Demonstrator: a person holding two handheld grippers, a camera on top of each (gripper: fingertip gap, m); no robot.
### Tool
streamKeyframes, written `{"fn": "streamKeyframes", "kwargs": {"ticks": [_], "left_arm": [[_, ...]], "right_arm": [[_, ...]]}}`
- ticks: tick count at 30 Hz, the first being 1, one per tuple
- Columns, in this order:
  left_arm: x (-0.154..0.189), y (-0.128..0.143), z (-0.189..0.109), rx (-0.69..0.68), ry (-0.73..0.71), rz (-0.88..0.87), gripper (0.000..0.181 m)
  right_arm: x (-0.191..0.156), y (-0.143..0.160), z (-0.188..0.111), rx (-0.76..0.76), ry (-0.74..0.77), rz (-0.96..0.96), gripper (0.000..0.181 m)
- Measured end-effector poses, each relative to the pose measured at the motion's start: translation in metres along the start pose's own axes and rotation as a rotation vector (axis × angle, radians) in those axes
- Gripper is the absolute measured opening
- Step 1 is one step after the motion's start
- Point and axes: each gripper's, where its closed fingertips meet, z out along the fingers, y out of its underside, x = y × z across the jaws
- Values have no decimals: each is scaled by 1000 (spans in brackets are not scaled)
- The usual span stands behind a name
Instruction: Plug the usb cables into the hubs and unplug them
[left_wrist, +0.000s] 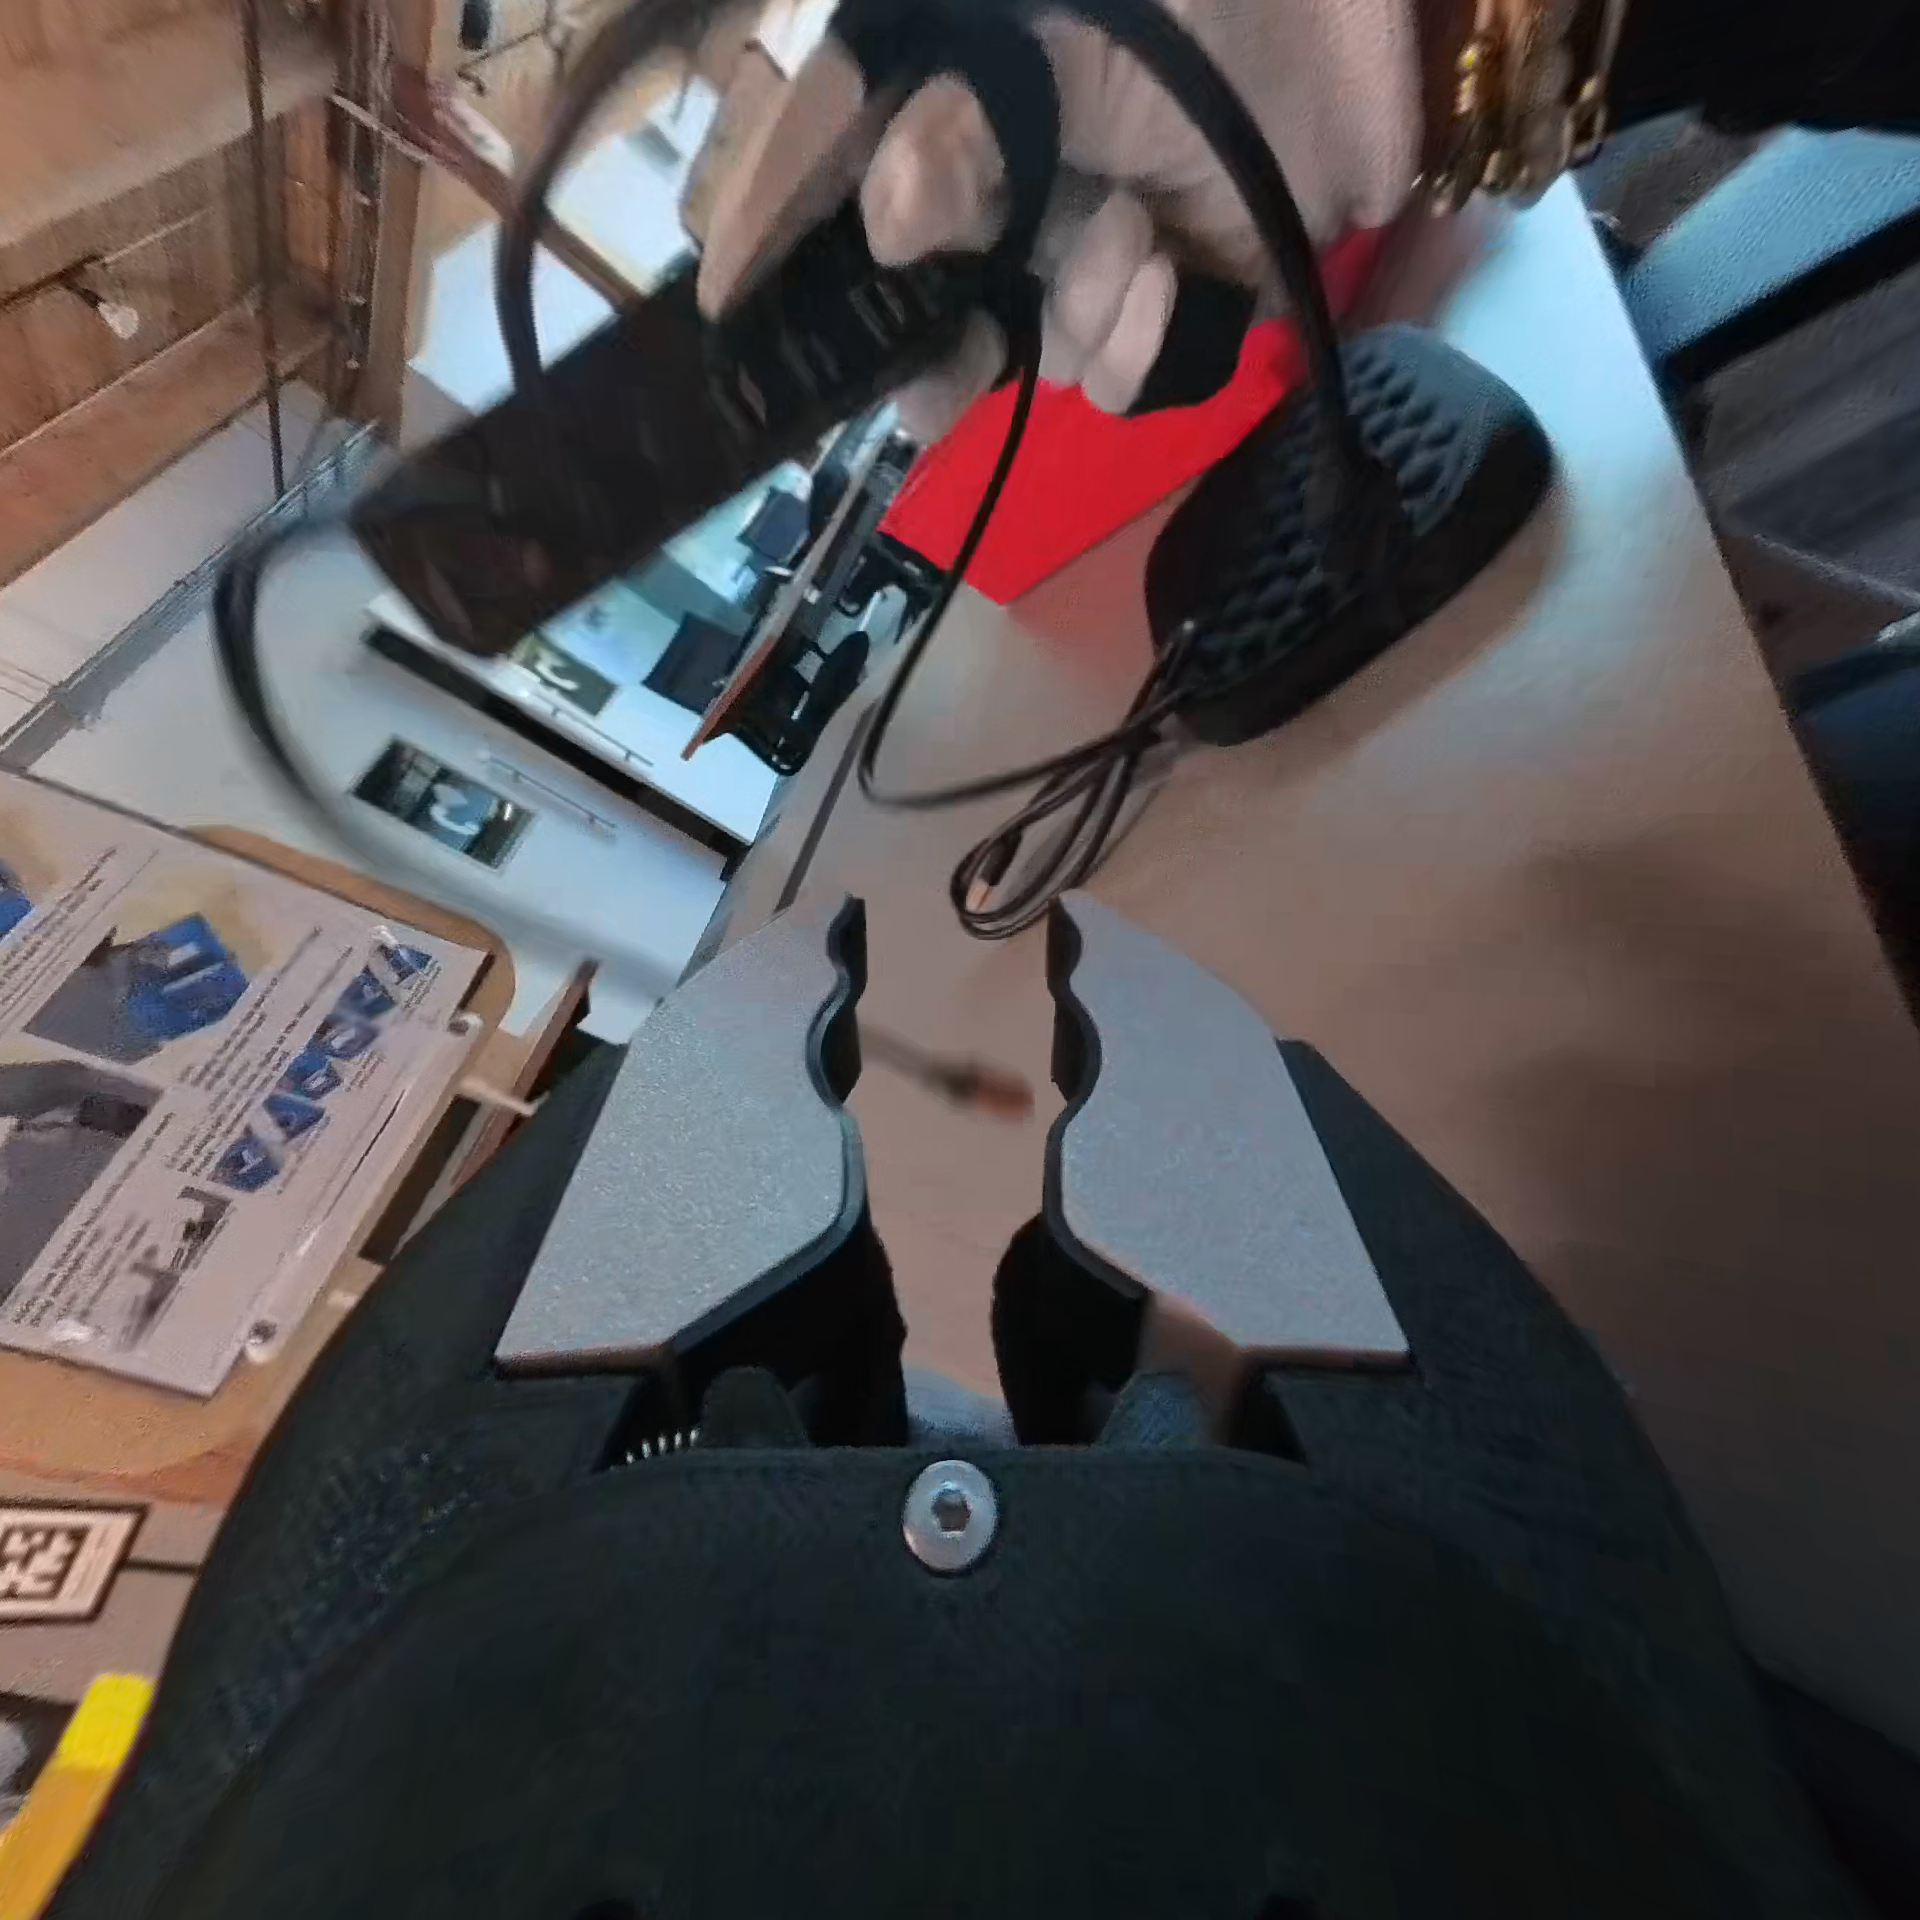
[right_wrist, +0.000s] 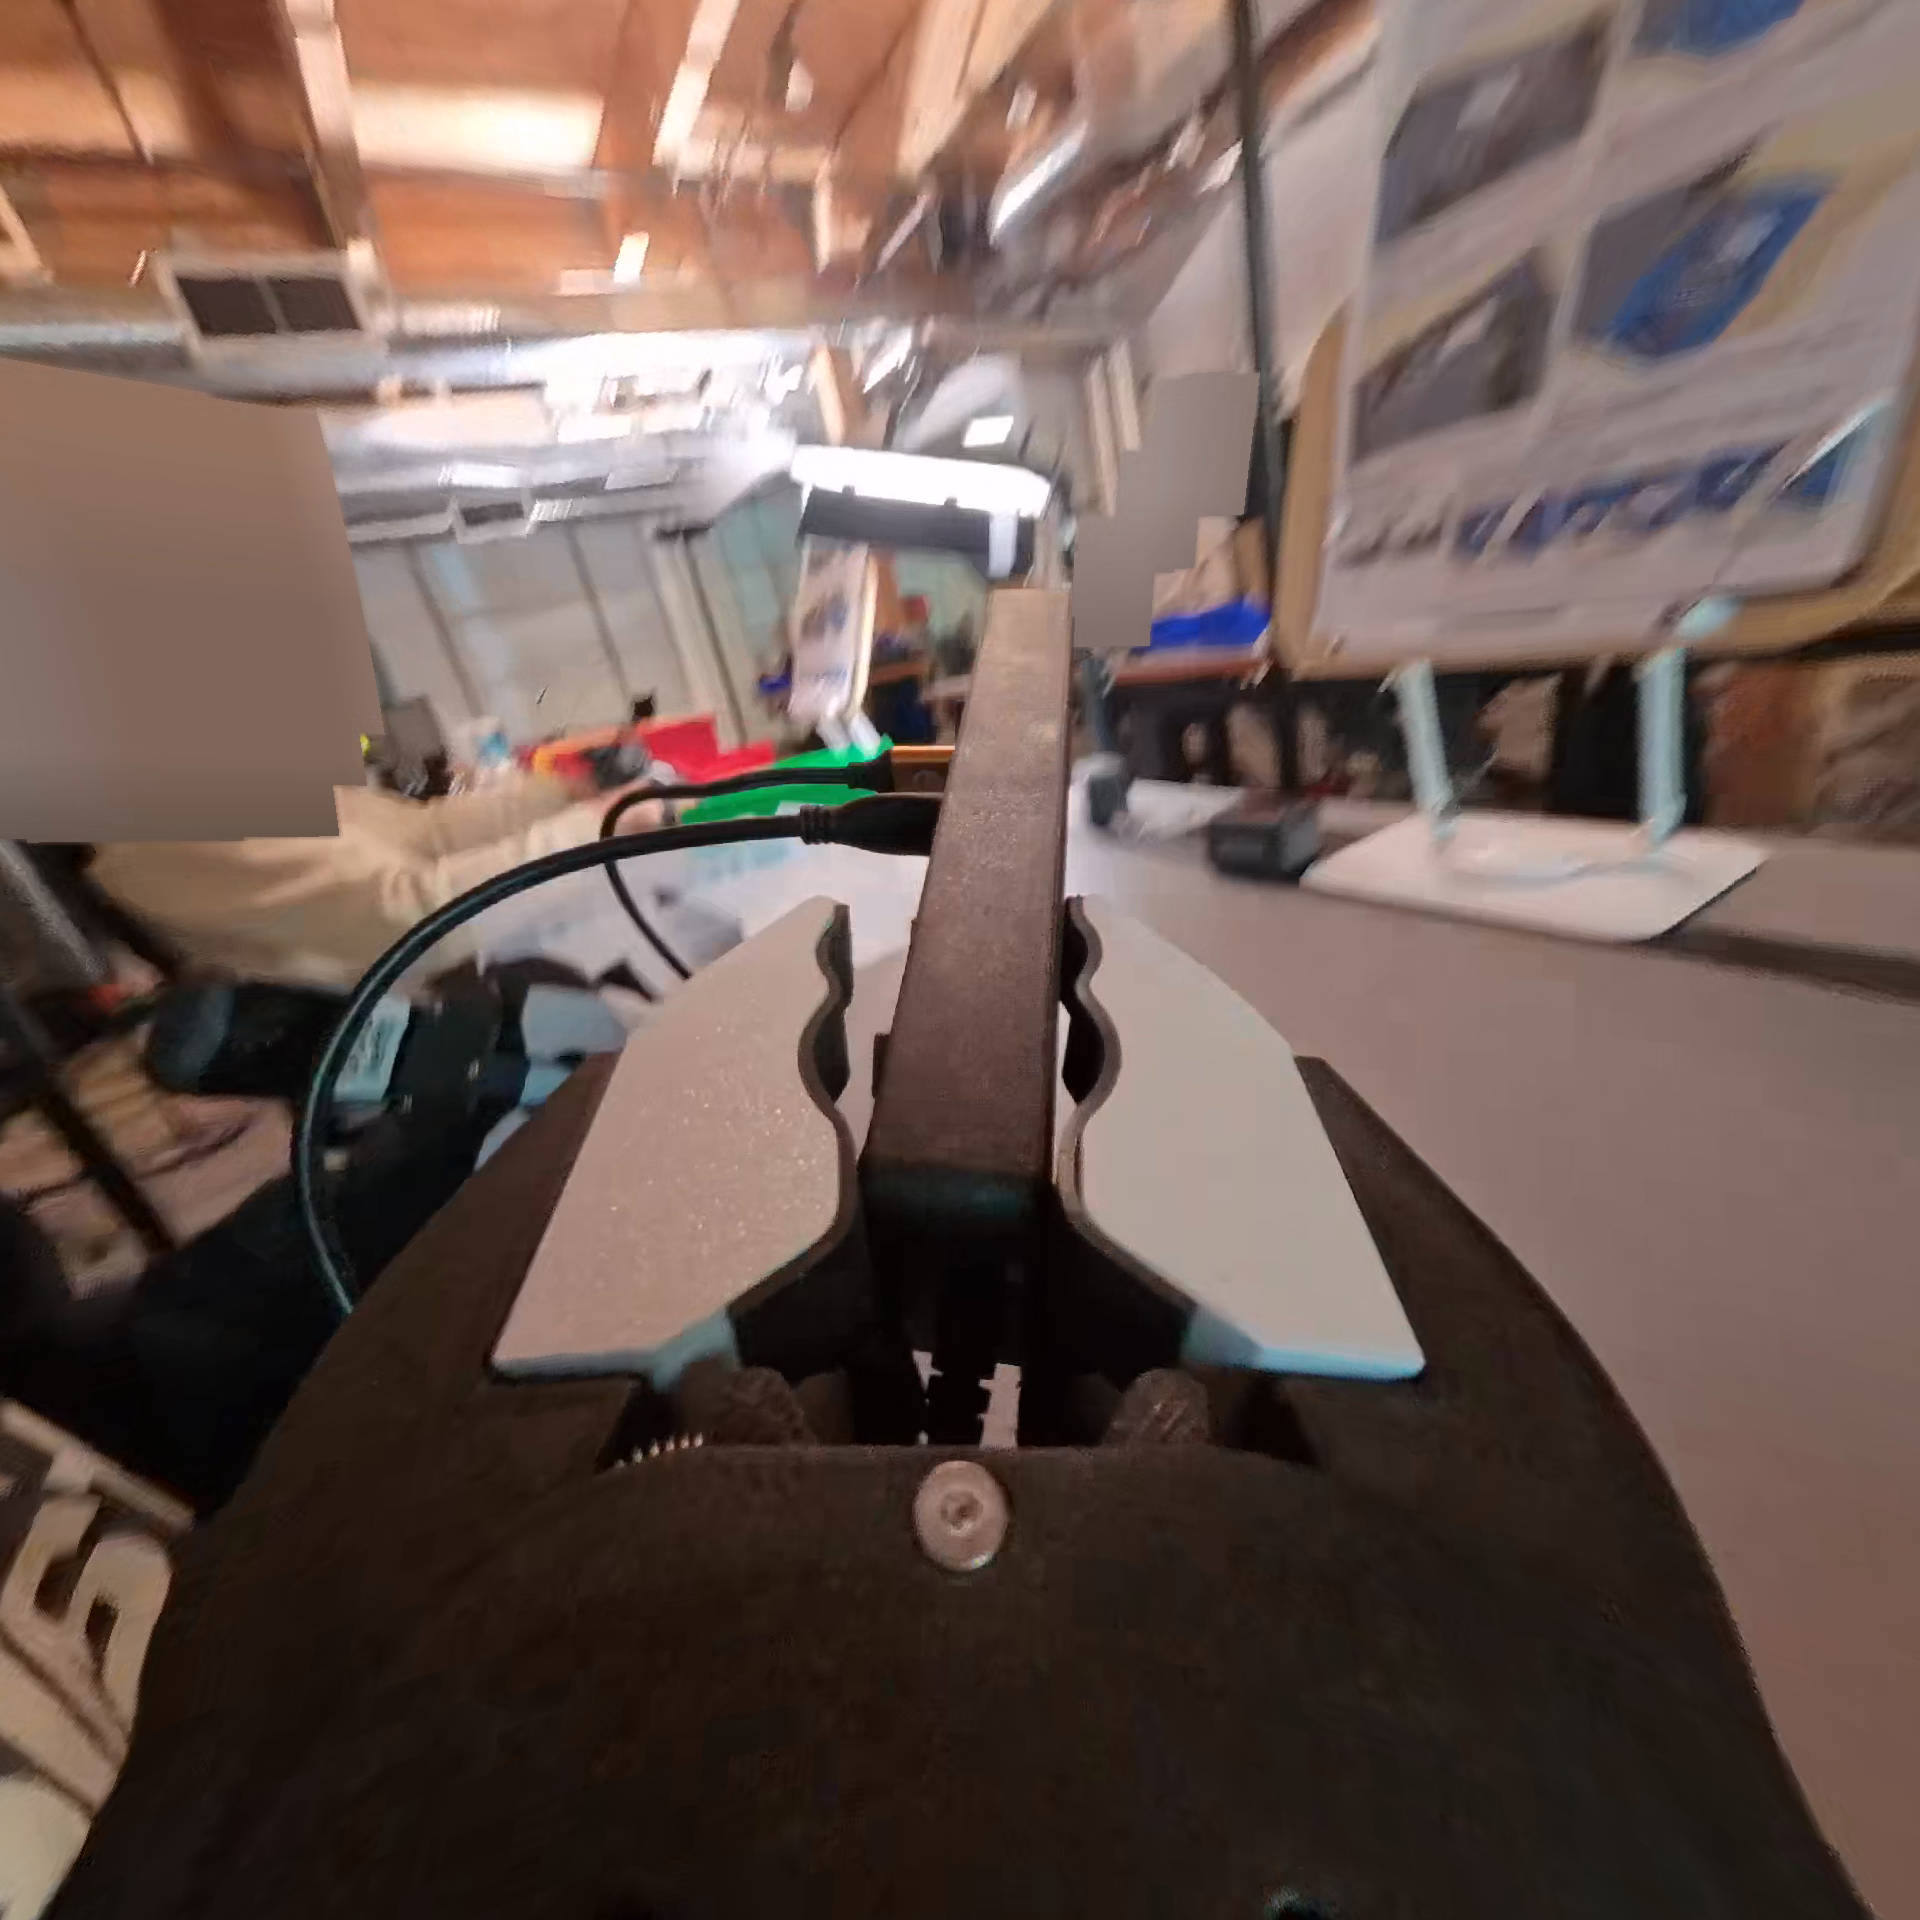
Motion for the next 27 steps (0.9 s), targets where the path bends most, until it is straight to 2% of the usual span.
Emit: {"fn": "streamKeyframes", "kwargs": {"ticks": [3,7,9,12,14,16,19,21,24,27], "left_arm": [[-15,6,-5,-19,-73,-37,30],[-18,14,-5,-67,-99,-17,27],[-16,19,-3,-107,-98,13,26],[-14,20,-2,-118,-91,26,26],[-15,21,-3,-120,-96,26,25],[-15,22,-3,-128,-98,29,25],[-15,23,-3,-133,-101,32,24],[-16,24,-3,-136,-101,28,25],[-15,24,-3,-137,-99,28,24],[-15,24,-3,-137,-97,25,24]], "right_arm": [[5,-66,-40,236,104,-36,39],[9,-141,-120,549,304,-166,39],[13,-162,-158,621,462,-298,39],[36,-173,-201,591,713,-453,39],[64,-168,-224,523,881,-497,39],[101,-154,-244,365,1067,-545,39],[157,-114,-268,-8,1292,-564,39],[188,-80,-281,-282,1381,-534,39],[215,-31,-289,-510,1362,-366,39],[221,20,-293,-719,1263,-71,46]]}}
